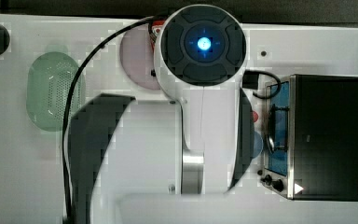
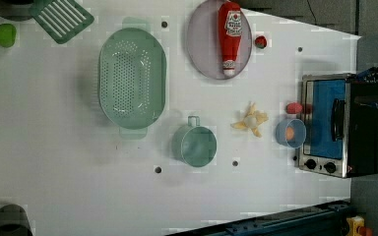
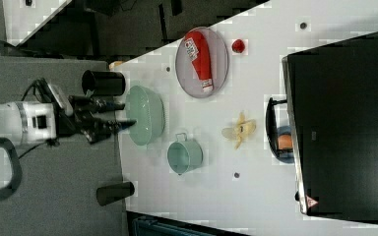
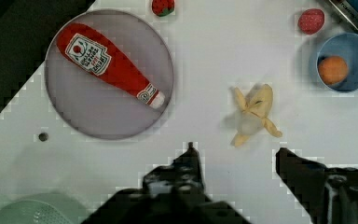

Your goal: Pick banana from table and place on oven.

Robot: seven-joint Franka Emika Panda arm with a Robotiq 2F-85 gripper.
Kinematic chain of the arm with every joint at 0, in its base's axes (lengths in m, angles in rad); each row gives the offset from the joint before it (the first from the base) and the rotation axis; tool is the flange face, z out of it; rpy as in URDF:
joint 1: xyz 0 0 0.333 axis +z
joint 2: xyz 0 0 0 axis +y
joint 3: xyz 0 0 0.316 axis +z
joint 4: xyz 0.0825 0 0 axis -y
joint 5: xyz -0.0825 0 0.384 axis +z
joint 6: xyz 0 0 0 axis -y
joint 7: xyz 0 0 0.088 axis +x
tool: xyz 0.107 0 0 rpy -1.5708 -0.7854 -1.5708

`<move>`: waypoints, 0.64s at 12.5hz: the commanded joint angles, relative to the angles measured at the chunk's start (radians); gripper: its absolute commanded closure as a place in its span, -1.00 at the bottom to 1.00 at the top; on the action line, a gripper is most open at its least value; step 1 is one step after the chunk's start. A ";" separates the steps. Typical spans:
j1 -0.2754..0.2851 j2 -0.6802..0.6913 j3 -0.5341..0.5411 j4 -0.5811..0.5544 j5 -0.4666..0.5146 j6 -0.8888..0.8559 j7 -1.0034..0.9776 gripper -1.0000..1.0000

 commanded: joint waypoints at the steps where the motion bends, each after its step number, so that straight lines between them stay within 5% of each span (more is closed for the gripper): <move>1: -0.037 -0.435 -0.010 -0.226 -0.019 -0.157 0.021 -0.59; 3: -0.037 -0.434 -0.010 -0.237 -0.019 -0.157 0.021 -0.99; 8: -0.038 -0.390 -0.013 -0.325 -0.019 -0.060 0.021 -1.00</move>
